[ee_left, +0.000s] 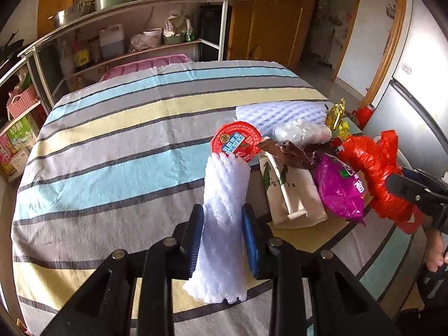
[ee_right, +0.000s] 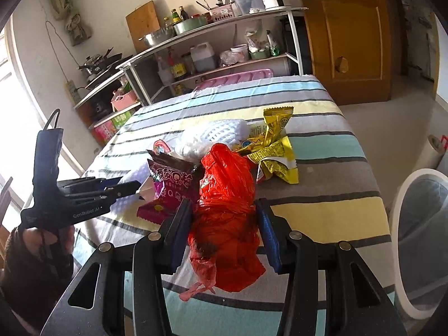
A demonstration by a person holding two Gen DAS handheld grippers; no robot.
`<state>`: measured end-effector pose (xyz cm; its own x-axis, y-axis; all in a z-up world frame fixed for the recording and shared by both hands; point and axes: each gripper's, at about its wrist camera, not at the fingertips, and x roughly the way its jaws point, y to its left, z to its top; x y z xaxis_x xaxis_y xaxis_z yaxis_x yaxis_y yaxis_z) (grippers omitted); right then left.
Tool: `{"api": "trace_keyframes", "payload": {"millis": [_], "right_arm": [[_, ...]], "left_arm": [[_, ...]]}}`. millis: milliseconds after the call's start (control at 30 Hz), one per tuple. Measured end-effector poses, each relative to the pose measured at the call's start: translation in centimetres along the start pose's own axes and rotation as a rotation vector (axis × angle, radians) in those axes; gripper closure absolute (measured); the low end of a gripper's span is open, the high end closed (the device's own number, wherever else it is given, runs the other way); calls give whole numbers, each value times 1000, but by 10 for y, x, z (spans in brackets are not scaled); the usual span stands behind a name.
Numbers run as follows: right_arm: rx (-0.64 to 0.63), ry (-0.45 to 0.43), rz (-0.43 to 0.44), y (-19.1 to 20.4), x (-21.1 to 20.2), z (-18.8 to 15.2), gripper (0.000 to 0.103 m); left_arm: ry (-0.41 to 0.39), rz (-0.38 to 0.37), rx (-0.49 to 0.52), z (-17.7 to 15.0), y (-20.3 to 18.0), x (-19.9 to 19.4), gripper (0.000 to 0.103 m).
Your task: Collect trash
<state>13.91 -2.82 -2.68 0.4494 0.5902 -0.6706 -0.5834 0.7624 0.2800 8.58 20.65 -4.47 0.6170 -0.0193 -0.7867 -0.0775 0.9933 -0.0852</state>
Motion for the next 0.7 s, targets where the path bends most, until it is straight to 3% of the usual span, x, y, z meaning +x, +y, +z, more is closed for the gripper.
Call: {"api": "trace_keyframes", "payload": {"millis": [167, 467, 700], "right_arm": [[7, -11, -5, -3, -5, -1, 55], [36, -63, -19, -19, -30, -1, 55], [80, -129, -71, -44, -66, -2, 55]], "left_arm": [[-2, 23, 11, 0, -5, -4, 80], [-107, -20, 22, 11, -30, -47, 81], [-193, -134, 54, 32, -75, -73, 81]]}}
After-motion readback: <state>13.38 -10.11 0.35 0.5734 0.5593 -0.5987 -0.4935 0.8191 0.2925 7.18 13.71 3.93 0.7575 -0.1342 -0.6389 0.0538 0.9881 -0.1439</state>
